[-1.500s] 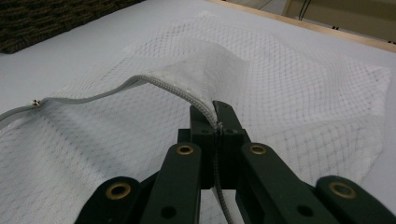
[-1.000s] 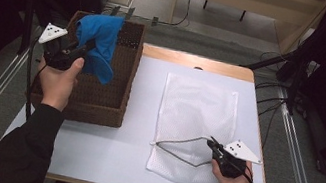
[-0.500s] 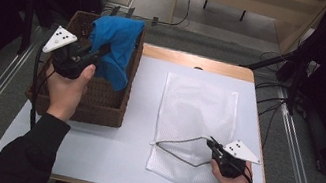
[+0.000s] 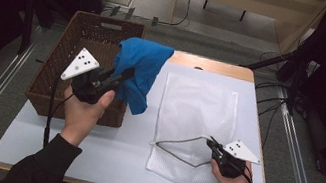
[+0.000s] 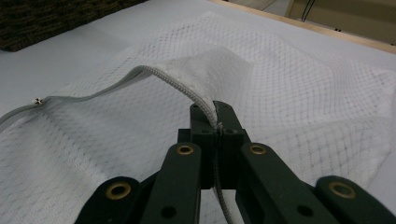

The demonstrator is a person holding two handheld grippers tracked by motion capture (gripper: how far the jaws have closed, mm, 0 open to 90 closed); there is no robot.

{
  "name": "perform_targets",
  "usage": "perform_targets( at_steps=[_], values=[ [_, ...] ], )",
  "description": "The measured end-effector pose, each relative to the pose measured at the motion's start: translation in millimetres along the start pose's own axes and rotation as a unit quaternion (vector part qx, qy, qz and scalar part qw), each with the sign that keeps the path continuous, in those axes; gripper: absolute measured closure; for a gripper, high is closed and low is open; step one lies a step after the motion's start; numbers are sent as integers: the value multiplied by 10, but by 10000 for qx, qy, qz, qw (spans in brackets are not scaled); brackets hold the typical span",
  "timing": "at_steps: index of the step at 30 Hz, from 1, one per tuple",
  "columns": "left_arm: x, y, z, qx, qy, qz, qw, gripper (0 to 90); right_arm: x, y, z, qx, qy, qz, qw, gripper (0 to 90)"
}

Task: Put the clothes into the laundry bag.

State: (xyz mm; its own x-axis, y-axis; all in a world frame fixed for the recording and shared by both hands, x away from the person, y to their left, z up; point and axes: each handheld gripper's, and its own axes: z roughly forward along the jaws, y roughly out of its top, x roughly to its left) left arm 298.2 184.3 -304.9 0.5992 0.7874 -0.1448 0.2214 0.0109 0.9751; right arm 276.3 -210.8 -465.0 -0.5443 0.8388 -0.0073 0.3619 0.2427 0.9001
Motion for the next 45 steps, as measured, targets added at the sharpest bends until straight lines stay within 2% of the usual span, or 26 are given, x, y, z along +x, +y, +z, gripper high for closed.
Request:
perform_targets(
  at_steps=[6, 10, 13, 18, 21, 24, 28, 32, 34, 35, 36, 37, 38, 39, 41, 45],
  values=[
    [-194, -211, -31, 151, -260, 113, 9995, 780, 3, 3, -7, -6, -7, -13, 10000, 900],
    [-267, -340, -72, 220, -473, -21, 9986, 780, 6, 6, -4, -7, -10, -26, 10000, 900],
    [-334, -460, -91, 290, -535, 6, 9981, 779, 2, 8, -8, -23, -8, -28, 10000, 900],
    [-437, -702, -134, 583, -717, 41, 9957, 779, 3, 11, -13, -33, -22, -39, 10000, 900],
    [-472, -872, -187, 667, -888, -71, 9938, 779, 12, 13, -12, -27, -24, -30, 10000, 900],
    [-469, -1033, -233, 827, -981, 6, 9917, 777, 18, 16, -10, -40, -17, -25, 10000, 900],
    [-387, -1269, -309, 1037, -1035, -301, 9888, 776, 29, 19, -13, -45, -24, -47, 10000, 900],
    [-310, -1434, -355, 1319, -893, -326, 9867, 767, 33, 23, -9, -58, -10, -67, 10000, 899],
    [-263, -1529, -357, 1453, -756, -331, 9859, 753, 37, 23, -10, -50, -6, -68, 10000, 900],
    [-234, -1572, -346, 1563, -714, -387, 9844, 734, 37, 23, -9, -59, -5, -64, 10000, 900],
    [-206, -1607, -328, 1675, -732, -463, 9821, 681, 35, 24, -11, -58, -6, -71, 10000, 900],
    [-193, -1632, -319, 1749, -652, -512, 9811, 599, 34, 25, -12, -62, -8, -68, 10000, 900],
    [-193, -1642, -327, 1750, -447, -539, 9821, 462, 33, 26, -13, -63, -12, -76, 10000, 899],
    [-192, -1636, -338, 1724, -359, -563, 9828, 339, 32, 27, -15, -68, -8, -84, 9999, 899],
    [-206, -1584, -371, 1642, -297, -519, 9846, 216, 29, 27, -20, -72, -8, -81, 9999, 900],
    [-244, -1426, -412, 1360, -330, -335, 9896, 166, 26, 27, -29, -65, -14, -48, 10000, 899]
  ],
)
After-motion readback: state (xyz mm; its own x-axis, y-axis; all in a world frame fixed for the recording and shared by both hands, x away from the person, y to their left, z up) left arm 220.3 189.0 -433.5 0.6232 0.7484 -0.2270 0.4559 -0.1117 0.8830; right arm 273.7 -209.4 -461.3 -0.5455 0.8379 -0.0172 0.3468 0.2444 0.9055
